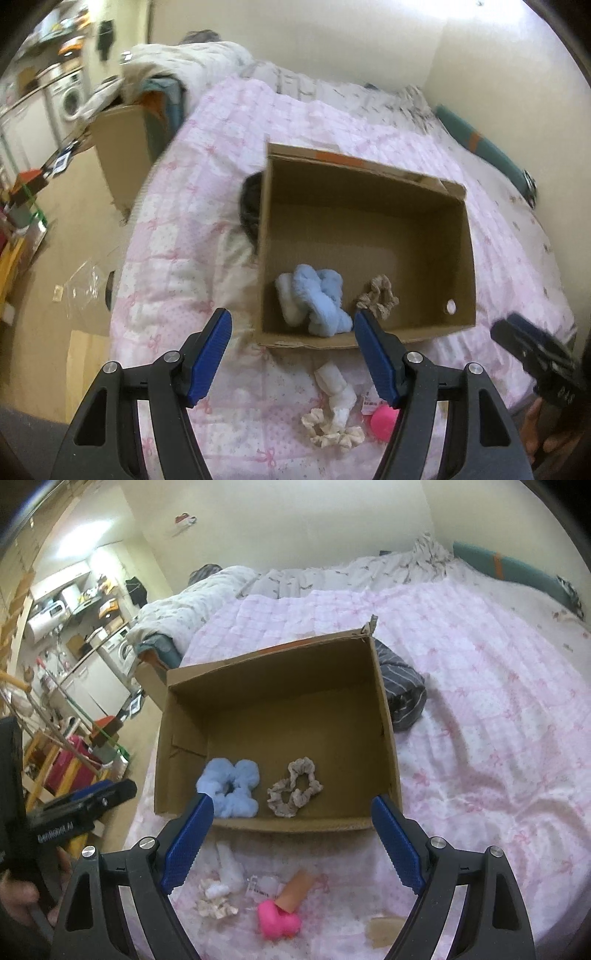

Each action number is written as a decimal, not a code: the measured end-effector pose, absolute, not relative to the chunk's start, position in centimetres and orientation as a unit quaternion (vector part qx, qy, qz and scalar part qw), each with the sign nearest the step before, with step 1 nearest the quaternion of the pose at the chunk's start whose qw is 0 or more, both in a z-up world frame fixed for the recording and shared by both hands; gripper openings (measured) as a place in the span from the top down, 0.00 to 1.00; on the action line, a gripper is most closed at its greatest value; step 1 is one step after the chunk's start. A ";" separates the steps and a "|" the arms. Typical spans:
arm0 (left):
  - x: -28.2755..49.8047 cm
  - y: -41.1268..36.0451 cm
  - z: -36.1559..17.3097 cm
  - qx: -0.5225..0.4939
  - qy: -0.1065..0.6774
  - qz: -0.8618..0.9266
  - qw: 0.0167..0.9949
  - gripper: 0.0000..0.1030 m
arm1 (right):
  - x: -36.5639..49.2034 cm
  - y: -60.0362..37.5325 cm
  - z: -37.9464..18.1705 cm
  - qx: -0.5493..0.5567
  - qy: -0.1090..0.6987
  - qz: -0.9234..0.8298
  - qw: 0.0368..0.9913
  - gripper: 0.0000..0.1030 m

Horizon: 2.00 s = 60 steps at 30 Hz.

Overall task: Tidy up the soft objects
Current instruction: 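Withdraw both tools from the box toward the remaining items, then grasp the pink rubber duck with right tool while left grasps cream lace cloth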

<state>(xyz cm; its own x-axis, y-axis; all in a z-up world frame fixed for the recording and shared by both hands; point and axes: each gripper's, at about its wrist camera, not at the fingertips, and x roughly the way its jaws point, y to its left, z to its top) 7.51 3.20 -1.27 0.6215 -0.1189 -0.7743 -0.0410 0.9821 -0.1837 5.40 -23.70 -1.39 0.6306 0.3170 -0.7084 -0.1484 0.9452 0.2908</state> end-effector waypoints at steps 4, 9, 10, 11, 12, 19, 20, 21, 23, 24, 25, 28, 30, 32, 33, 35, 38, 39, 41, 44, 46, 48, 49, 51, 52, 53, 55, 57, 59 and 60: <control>6.8 4.0 -1.1 -0.094 0.432 -0.007 0.897 0.36 | 4.2 -23.8 -1.1 0.100 0.406 0.123 0.900 0.10; 5.7 4.3 -1.0 -0.080 0.427 0.015 0.901 0.36 | 3.4 -24.2 -1.2 0.111 0.413 0.121 0.896 0.09; 5.4 4.3 -1.1 -0.079 0.429 0.018 0.900 0.36 | 3.2 -24.3 -1.2 0.113 0.414 0.120 0.895 0.10; 5.2 4.4 -1.1 -0.077 0.431 0.021 0.899 0.36 | 3.1 -24.3 -1.2 0.115 0.414 0.121 0.895 0.10; 5.0 4.4 -1.2 -0.077 0.433 0.023 0.898 0.36 | 3.0 -24.3 -1.2 0.117 0.415 0.121 0.894 0.10; 4.2 2.7 -2.4 -0.043 0.467 0.001 0.883 0.36 | 2.3 -24.2 -1.6 0.128 0.428 0.113 0.888 0.10; 4.1 2.3 -2.5 -0.043 0.469 -0.008 0.882 0.36 | 2.3 -24.1 -1.7 0.130 0.430 0.115 0.886 0.10; 4.0 2.0 -2.6 -0.043 0.472 -0.013 0.881 0.36 | 2.3 -24.0 -1.8 0.131 0.432 0.116 0.885 0.09; 3.8 1.6 -3.1 -0.042 0.479 -0.023 0.877 0.36 | 2.3 -23.9 -2.0 0.133 0.437 0.119 0.881 0.09; 3.8 1.5 -3.2 -0.043 0.481 -0.024 0.875 0.36 | 2.3 -23.9 -2.1 0.134 0.439 0.121 0.880 0.09; 3.8 1.5 -3.4 -0.043 0.484 -0.022 0.874 0.36 | 2.4 -23.9 -2.2 0.134 0.442 0.122 0.878 0.09; 4.3 1.7 -4.2 -0.039 0.494 -0.001 0.869 0.36 | 2.7 -23.9 -2.6 0.140 0.450 0.122 0.874 0.10; 4.7 2.4 -4.9 -0.041 0.502 0.028 0.863 0.36 | 2.9 -23.9 -3.0 0.143 0.456 0.120 0.870 0.09; 5.2 3.5 -5.6 -0.061 0.514 0.044 0.854 0.36 | 3.1 -24.0 -3.3 0.146 0.462 0.117 0.867 0.09; 5.3 3.9 -5.8 -0.069 0.518 0.048 0.851 0.36 | 3.2 -24.0 -3.5 0.148 0.464 0.116 0.865 0.09; 5.5 4.5 -6.2 -0.079 0.524 0.060 0.846 0.36 | 3.4 -24.1 -3.8 0.156 0.468 0.118 0.862 0.10; 5.7 5.1 -6.6 -0.094 0.529 0.064 0.841 0.36 | 3.8 -24.3 -4.4 0.172 0.476 0.124 0.853 0.10; 5.7 5.3 -6.7 -0.100 0.532 0.064 0.838 0.36 | 3.9 -24.3 -4.7 0.178 0.482 0.127 0.849 0.10; 5.9 5.3 -6.8 -0.103 0.535 0.063 0.836 0.36 | 4.3 -24.3 -5.5 0.185 0.497 0.127 0.838 0.10; 6.1 5.1 -7.1 -0.105 0.540 0.059 0.833 0.36 | 5.0 -23.6 -7.4 0.186 0.537 0.135 0.812 0.10; 6.2 5.1 -7.1 -0.104 0.541 0.058 0.833 0.36 | 5.3 -22.7 -8.9 0.179 0.567 0.140 0.792 0.14; 6.2 5.0 -7.2 -0.106 0.541 0.057 0.832 0.36 | 5.6 -21.5 -10.6 0.165 0.599 0.149 0.769 0.16; 6.3 5.1 -7.2 -0.108 0.542 0.057 0.832 0.36 | 5.7 -21.0 -11.6 0.164 0.615 0.152 0.757 0.17; 6.3 5.1 -7.3 -0.108 0.543 0.058 0.831 0.36 | 5.8 -20.2 -13.1 0.161 0.636 0.155 0.738 0.18; 6.3 5.2 -7.4 -0.108 0.545 0.059 0.830 0.36 | 5.8 -19.7 -13.8 0.153 0.646 0.154 0.732 0.22; 6.4 5.2 -7.5 -0.109 0.547 0.060 0.828 0.36 | 5.8 -19.3 -14.4 0.144 0.653 0.153 0.728 0.24; 6.4 5.3 -7.9 -0.112 0.554 0.059 0.823 0.36 | 5.7 -18.5 -15.2 0.131 0.663 0.156 0.720 0.39; 6.4 5.3 -8.4 -0.114 0.564 0.055 0.816 0.36 | 5.5 -18.0 -15.5 0.119 0.668 0.161 0.716 0.51; 6.5 5.1 -9.2 -0.119 0.577 0.043 0.807 0.36 | 5.2 -17.7 -15.6 0.104 0.669 0.163 0.717 0.52; 6.6 4.8 -9.7 -0.121 0.588 0.034 0.799 0.36 | 5.1 -17.6 -15.4 0.100 0.668 0.163 0.720 0.53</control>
<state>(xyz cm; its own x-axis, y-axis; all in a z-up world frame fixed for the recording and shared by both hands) 6.63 4.82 -9.72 0.3073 -0.0872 -0.9476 -0.1966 0.9685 -0.1529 5.09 -17.62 -15.37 0.0559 0.3673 -0.9284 -0.1009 0.9272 0.3607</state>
